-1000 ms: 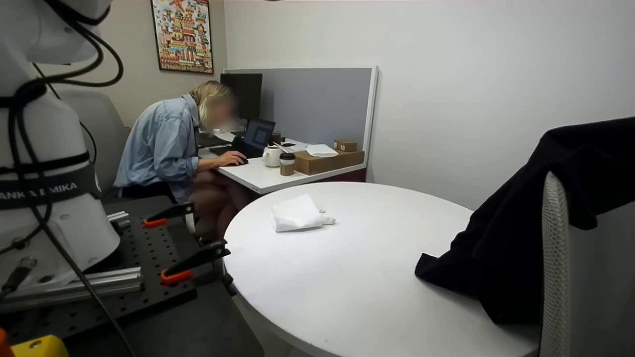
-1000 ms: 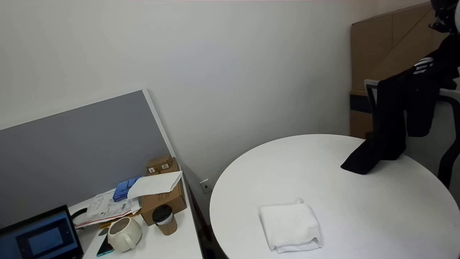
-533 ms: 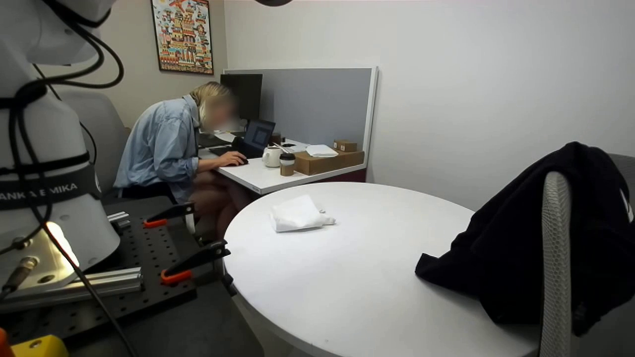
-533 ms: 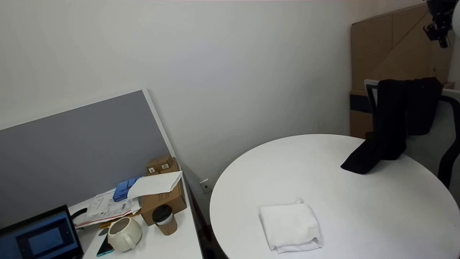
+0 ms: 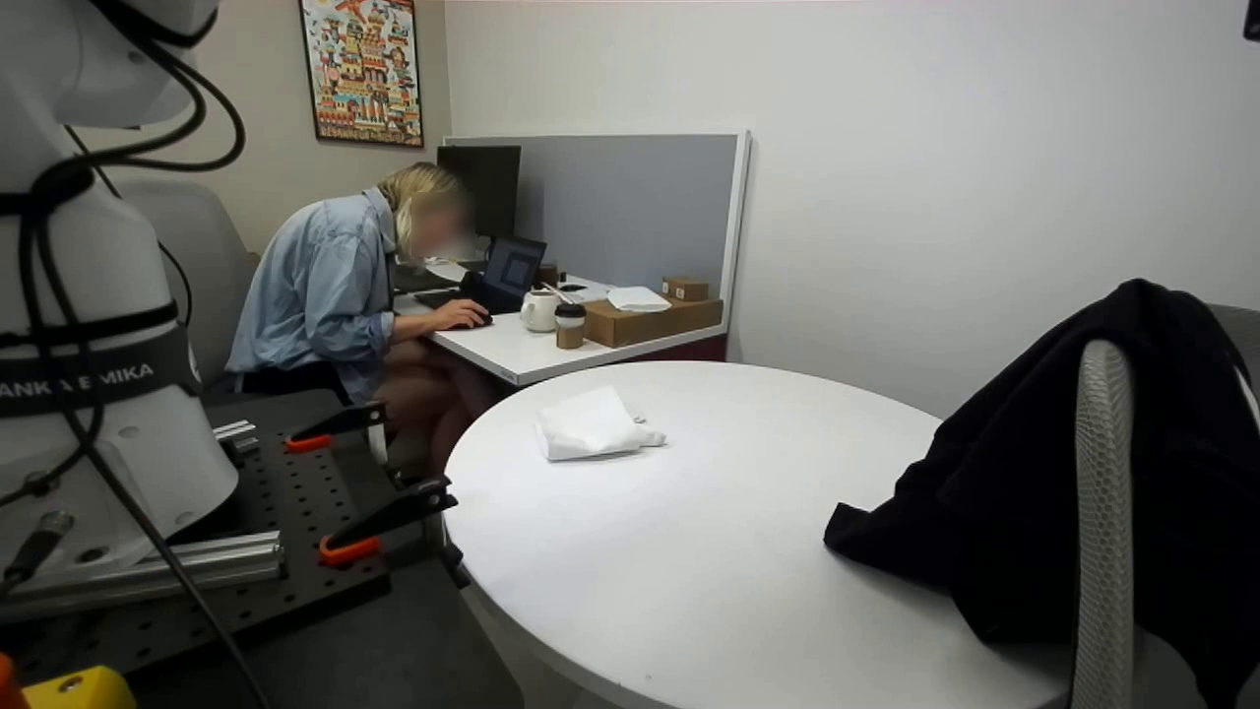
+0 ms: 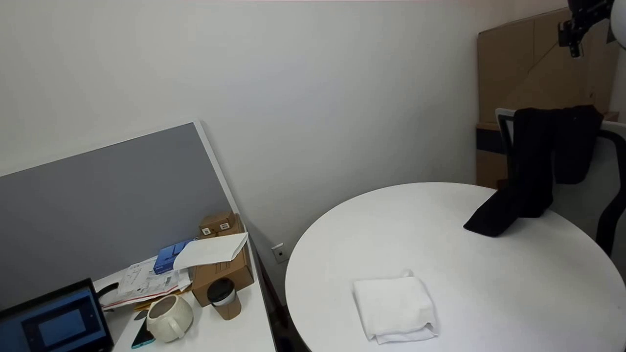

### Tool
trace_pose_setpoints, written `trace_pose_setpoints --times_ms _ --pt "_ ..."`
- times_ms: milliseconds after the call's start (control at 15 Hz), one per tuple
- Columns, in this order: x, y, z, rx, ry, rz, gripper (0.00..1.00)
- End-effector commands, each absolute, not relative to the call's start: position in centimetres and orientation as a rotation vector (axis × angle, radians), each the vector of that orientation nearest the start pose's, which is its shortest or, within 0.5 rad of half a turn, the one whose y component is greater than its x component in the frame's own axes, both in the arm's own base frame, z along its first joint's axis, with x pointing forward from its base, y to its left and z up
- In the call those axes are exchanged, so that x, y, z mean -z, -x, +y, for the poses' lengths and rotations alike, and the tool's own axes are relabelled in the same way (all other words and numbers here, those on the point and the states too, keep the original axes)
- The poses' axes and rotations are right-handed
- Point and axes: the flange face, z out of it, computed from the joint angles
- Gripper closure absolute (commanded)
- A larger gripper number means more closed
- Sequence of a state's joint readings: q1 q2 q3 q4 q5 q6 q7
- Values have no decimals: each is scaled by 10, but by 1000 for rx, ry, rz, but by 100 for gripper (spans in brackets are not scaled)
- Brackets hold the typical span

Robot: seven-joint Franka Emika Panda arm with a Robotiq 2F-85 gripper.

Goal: Pick the shirt and put it on the back rest of the chair

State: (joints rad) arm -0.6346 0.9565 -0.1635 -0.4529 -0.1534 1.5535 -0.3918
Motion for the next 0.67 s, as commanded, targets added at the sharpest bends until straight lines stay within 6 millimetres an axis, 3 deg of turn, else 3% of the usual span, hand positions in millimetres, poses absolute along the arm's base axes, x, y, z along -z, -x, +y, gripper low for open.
trace_pose_setpoints --times_ms 0,200,333,600 --pt "-541 -595 -477 124 3365 496 0" --pt "-573 -617 -433 241 3348 363 0" --pt "-590 -634 -393 281 3334 250 0" --pt "-600 -672 -304 283 3300 -28 0"
